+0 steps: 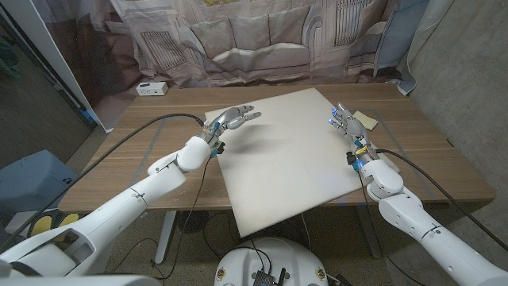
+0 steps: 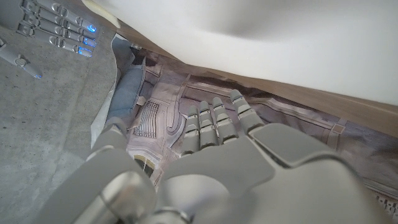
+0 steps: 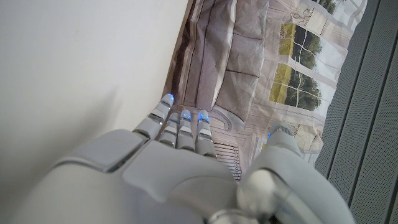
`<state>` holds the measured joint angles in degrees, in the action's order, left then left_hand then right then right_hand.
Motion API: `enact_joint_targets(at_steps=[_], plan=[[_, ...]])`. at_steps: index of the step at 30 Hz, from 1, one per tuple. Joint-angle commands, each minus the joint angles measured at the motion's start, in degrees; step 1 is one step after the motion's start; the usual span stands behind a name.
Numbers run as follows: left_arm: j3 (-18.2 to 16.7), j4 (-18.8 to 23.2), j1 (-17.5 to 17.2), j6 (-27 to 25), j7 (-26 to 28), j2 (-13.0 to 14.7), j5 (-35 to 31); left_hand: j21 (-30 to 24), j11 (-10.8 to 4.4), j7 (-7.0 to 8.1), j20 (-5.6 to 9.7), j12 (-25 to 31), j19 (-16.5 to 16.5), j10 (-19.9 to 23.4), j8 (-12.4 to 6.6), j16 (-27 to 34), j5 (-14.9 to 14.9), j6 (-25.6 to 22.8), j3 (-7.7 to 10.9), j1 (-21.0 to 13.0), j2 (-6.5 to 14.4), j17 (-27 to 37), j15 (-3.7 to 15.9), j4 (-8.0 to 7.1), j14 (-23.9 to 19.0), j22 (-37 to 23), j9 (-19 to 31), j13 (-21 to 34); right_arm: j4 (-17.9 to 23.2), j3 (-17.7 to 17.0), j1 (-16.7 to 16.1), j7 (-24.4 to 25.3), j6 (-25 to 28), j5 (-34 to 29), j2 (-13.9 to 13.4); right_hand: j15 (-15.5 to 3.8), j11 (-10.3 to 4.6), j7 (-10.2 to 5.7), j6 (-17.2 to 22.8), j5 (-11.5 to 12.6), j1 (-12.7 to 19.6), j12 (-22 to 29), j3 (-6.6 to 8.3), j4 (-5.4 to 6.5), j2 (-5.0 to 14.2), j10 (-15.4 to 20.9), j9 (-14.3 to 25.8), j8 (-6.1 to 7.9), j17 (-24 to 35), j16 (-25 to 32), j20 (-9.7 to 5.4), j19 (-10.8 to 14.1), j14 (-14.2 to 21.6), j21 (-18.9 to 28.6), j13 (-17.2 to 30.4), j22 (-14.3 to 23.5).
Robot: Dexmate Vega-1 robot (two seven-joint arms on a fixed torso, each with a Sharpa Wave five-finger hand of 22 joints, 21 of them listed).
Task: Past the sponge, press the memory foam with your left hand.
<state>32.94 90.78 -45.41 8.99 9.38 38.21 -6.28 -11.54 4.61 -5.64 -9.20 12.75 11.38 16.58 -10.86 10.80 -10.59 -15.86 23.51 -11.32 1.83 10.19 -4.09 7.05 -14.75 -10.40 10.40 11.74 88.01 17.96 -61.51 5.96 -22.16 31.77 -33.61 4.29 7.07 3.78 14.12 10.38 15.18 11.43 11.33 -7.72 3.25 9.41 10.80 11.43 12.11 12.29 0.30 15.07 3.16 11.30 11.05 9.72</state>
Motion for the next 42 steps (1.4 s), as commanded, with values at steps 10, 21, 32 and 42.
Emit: enact_joint_targets(at_steps=[10,21,32,42], plan=[[-2.98,-7.22,0.08,10.68,-7.76,-1.99,15.95,-0.26,0.42,-0.07,0.30,0.10,0.40,0.17,-0.16,0.19,0.18,-0.42,0.22,-0.15,0.66,0.16,-0.46,0.06,-0.19,-0.16,0.11,0.12,0.14,0.13,0.25,-0.14,-0.01,-0.27,-0.11,0.02,0.07,0.42,-0.06,-0.06,0.67,0.03,-0.08,-0.17,0.07,0.09,0.16,-0.06,0.23,-0.01,-0.29,0.82,0.53,0.16,0.14,0.14],[-4.70,-11.01,-0.54,16.08,-11.97,-3.89,23.75,-0.14,0.82,-0.18,0.47,-0.02,0.11,-0.06,-0.01,0.11,0.20,-0.10,0.13,0.01,0.59,0.18,-0.70,0.01,-0.02,-0.16,0.10,0.12,0.02,0.20,0.69,-0.75,-0.22,-0.38,-0.36,-0.69,-0.09,0.37,-0.49,-0.05,0.96,0.25,-0.10,-0.33,-0.10,0.79,0.15,-0.25,0.14,0.40,-0.78,2.89,2.01,0.69,0.11,0.10],[-6.64,-12.99,-1.23,17.09,-18.36,-5.75,34.27,-0.01,1.02,-0.08,0.55,-0.31,-0.25,-0.72,0.25,-0.05,0.25,0.61,-0.11,0.34,0.31,0.21,-0.88,-0.07,0.47,-0.14,0.08,0.12,1.54,-0.14,0.19,-0.72,1.06,-0.03,-1.38,-0.19,0.01,0.18,-0.95,-0.09,0.73,-0.12,-0.26,-0.17,-0.17,-0.14,0.13,-0.40,0.20,-0.04,-0.40,1.81,0.99,0.11,0.11,0.10],[-7.56,-13.86,-1.70,16.23,-20.92,-7.13,39.16,0.11,1.31,-0.19,0.51,-0.50,-0.60,-1.21,0.40,-0.16,0.27,1.20,-0.34,0.64,0.06,0.23,-1.26,-0.14,0.90,-0.13,0.07,0.12,1.11,-0.60,0.60,-1.38,1.09,0.59,-1.72,-0.24,-0.08,0.27,-1.11,-0.10,0.66,-0.07,-0.33,-0.13,-0.22,-0.07,0.11,-0.44,0.21,-0.05,-0.42,1.81,0.99,0.07,0.10,0.10]])
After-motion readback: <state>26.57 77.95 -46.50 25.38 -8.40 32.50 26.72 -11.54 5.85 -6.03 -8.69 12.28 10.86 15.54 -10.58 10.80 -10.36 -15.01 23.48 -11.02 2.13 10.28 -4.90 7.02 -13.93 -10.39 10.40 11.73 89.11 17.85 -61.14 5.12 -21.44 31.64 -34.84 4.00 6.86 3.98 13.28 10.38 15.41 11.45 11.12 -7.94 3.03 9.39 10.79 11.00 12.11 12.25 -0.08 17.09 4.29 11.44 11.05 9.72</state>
